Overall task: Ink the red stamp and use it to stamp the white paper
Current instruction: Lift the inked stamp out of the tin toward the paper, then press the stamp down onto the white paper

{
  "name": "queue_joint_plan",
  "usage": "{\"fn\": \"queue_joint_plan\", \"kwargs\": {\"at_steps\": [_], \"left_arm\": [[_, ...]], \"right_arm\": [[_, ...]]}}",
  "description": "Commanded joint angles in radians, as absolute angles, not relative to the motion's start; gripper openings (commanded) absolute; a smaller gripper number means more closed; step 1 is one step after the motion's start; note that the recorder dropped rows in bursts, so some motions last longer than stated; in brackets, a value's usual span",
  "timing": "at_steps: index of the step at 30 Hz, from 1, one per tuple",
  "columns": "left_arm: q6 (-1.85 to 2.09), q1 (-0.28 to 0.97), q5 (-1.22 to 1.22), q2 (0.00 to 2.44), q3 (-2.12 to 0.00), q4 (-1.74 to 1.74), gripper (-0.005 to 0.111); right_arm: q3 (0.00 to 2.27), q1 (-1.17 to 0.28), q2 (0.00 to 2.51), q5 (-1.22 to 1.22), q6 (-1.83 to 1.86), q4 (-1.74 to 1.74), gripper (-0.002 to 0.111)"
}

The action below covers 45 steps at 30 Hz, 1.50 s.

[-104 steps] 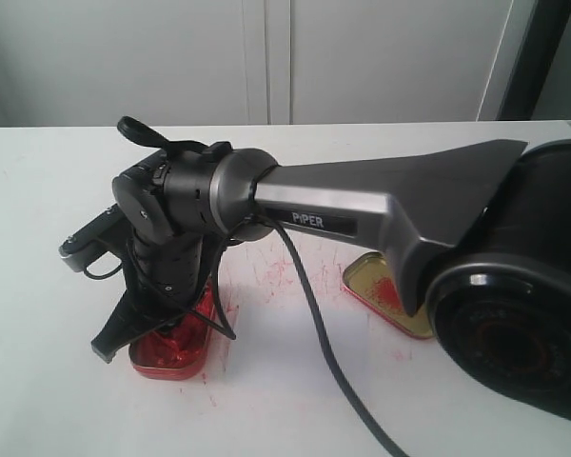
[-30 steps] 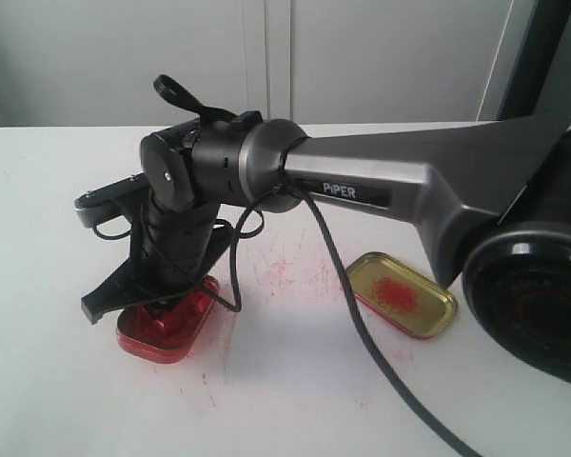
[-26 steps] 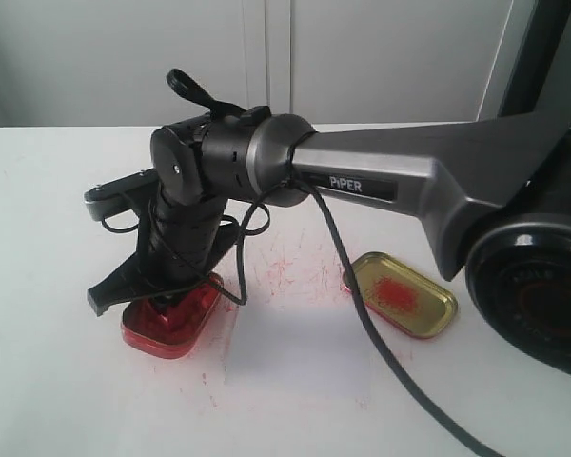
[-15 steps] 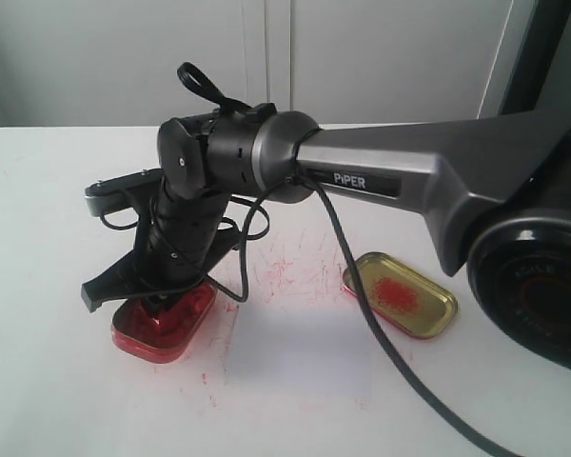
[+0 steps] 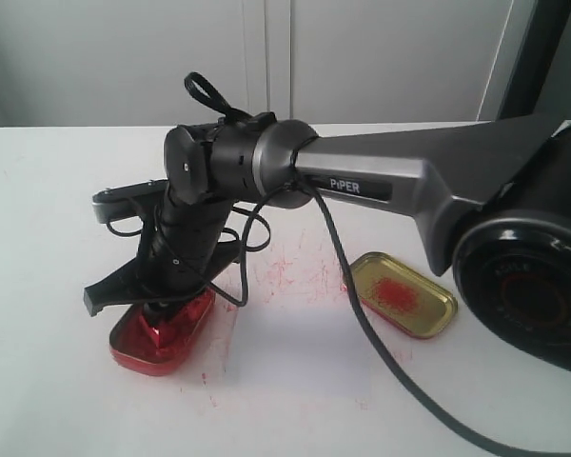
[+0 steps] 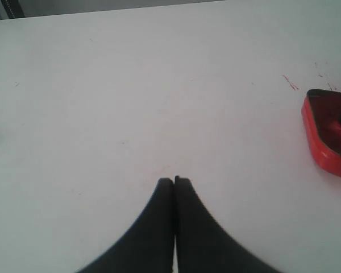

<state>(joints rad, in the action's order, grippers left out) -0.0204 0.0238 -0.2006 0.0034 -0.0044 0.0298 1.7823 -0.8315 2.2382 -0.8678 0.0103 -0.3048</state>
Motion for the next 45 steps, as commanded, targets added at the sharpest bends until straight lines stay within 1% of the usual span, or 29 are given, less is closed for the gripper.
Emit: {"fn": "queue_joint_plan", "kwargs": {"at_steps": [1, 14, 23, 28, 38, 45], "left_arm": [[-0.023, 0.023, -0.202, 0.0, 0.0, 0.029, 0.0], [-0.023, 0.023, -0.202, 0.0, 0.0, 0.029, 0.0], [-0.023, 0.023, -0.202, 0.0, 0.0, 0.029, 0.0], [-0.023, 0.023, -0.202, 0.0, 0.0, 0.029, 0.0], [-0.023, 0.023, -0.202, 0.0, 0.0, 0.029, 0.0], [-0.023, 0.023, -0.202, 0.0, 0.0, 0.029, 0.0]], "right_arm": [[1.781, -0.808, 2.248, -0.874, 0.023, -0.324, 0.0], [1.783, -0.806, 2.222, -0.847, 0.023, -0.326, 0.0], [1.764, -0.806, 2.135, -0.825, 0.023, -0.287, 0.0], [1.675, -0.806, 2.081, -0.799, 0.019, -0.223, 0.0], [1.38, -0.806, 1.916, -0.672, -0.088, -0.021, 0.0], [1.281, -0.806, 1.868, -0.657, -0.161, 0.088, 0.0]]}}
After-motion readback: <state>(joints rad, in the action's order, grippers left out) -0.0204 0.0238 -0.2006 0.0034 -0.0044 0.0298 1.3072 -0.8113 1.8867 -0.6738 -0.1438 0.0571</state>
